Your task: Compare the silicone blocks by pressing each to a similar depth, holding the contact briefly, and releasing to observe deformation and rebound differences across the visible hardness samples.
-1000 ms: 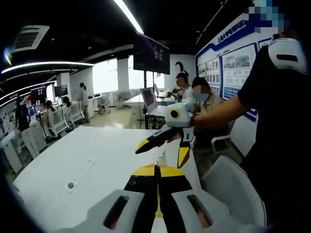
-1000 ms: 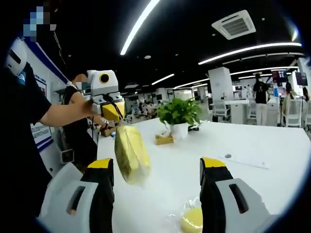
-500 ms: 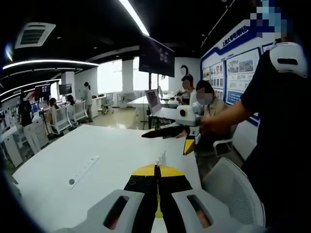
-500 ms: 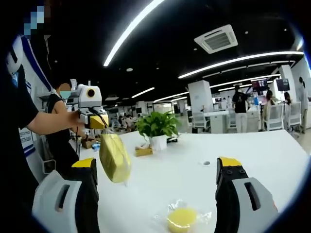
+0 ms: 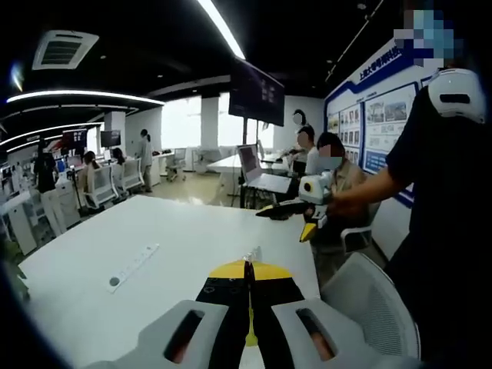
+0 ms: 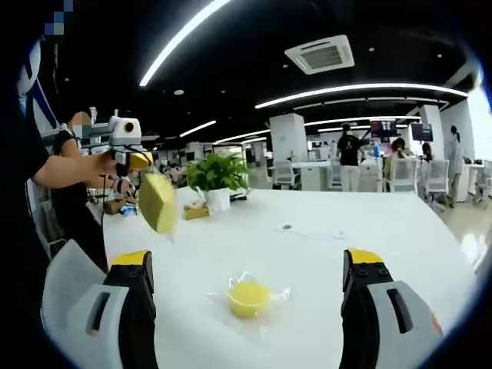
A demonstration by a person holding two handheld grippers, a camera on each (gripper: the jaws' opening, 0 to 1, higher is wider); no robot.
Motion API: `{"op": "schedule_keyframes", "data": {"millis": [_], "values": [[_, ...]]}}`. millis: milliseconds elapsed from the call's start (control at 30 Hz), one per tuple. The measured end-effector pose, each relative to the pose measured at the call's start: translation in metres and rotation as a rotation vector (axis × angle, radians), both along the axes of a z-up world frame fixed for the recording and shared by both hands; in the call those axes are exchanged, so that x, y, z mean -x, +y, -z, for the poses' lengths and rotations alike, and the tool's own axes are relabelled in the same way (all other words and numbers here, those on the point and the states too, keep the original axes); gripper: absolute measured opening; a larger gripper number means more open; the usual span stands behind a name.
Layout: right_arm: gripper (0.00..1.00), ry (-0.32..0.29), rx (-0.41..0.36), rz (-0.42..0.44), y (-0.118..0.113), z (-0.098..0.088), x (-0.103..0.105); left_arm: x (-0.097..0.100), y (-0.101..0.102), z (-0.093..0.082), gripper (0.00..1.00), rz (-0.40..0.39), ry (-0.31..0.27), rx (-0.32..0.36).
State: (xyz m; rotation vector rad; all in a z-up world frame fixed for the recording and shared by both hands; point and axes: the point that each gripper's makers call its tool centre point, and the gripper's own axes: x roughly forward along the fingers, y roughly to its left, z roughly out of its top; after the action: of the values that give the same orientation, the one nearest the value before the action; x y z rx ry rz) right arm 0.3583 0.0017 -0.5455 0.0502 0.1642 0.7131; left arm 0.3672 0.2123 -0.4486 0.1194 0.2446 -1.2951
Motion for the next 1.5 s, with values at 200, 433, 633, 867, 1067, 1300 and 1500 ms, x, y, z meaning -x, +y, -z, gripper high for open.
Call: {"op": "schedule_keyframes", "data": {"millis": [200,433,633,867,1067,1300,1500], "values": [[0.96,0.003,0.011,0.033,-0.022,0.011,0.013,-0.004,0.002,0.002,0.00,-0.020,0.010,0.013],[0.96,-0.022,0.041,0.044,-0.034,0.023,0.039,-0.006,0.002,0.007,0.00,-0.039,0.023,0.029],[0.95,0.004,0.016,0.103,-0.056,0.043,0.052,-0.007,0.004,0.017,0.00,-0.065,0.053,0.041],[0.93,0.014,0.002,0.134,-0.069,0.055,0.070,-0.007,0.004,0.027,0.00,-0.091,0.080,0.064],[0.93,0.042,0.001,0.187,-0.090,0.060,0.080,-0.011,0.009,0.040,0.00,-0.135,0.091,0.072],[0.91,0.040,0.003,0.209,-0.090,0.050,0.082,-0.015,0.024,0.091,0.00,-0.217,0.194,0.078],[0.90,0.037,0.004,0.213,-0.088,0.043,0.079,-0.012,0.031,0.137,0.00,-0.274,0.301,0.069]]}}
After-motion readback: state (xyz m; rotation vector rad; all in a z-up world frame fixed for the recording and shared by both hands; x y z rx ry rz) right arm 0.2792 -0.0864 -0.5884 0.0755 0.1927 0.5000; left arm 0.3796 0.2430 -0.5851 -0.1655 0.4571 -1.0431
